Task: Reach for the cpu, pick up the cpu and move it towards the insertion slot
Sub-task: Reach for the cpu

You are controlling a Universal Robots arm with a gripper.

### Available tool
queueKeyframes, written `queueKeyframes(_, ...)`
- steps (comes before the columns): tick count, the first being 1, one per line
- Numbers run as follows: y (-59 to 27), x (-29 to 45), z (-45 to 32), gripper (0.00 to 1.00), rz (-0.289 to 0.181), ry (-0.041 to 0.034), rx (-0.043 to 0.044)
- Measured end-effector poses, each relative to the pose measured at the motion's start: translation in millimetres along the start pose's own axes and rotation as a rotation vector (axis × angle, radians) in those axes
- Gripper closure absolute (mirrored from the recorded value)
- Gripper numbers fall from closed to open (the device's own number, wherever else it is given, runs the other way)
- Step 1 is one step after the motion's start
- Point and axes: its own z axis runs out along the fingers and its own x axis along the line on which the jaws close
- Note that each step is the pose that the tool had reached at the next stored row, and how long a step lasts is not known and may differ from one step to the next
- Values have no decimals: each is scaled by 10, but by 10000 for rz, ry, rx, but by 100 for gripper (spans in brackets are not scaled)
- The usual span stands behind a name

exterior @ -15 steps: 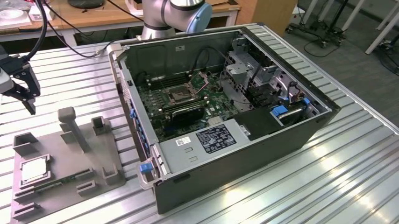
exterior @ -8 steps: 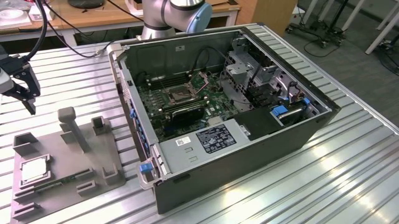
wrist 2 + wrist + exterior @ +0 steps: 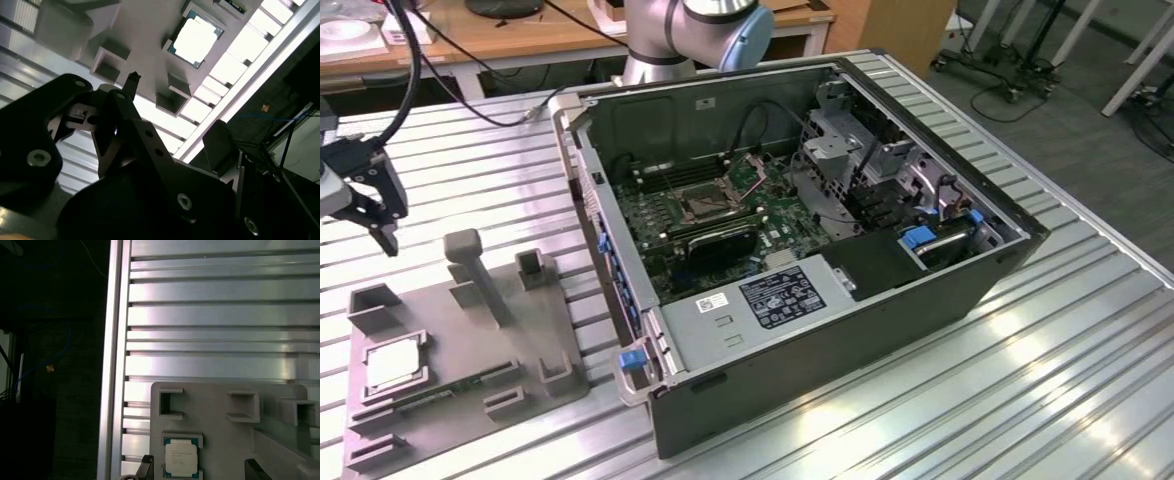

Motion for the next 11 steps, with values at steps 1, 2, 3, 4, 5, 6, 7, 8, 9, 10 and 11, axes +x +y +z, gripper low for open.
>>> queueKeyframes(1,-17,4,17,22,1,0,0)
queueKeyframes(2,-34,7,35,22,0,-1,0)
queueKeyframes(3,-54,11,53,22,0,0,0)
queueKeyframes(4,-77,12,71,22,0,0,0)
queueKeyframes(5,-102,13,87,22,-3,7,0)
queueKeyframes(6,-132,13,104,22,-11,20,-1)
queueKeyframes(7,-162,14,120,22,-20,40,-1)
queueKeyframes(8,-193,15,137,22,-29,59,-3)
queueKeyframes(9,-224,16,154,22,-37,78,-4)
queueKeyframes(10,-258,16,171,22,-46,99,-4)
queueKeyframes(11,-284,17,187,22,-54,107,-4)
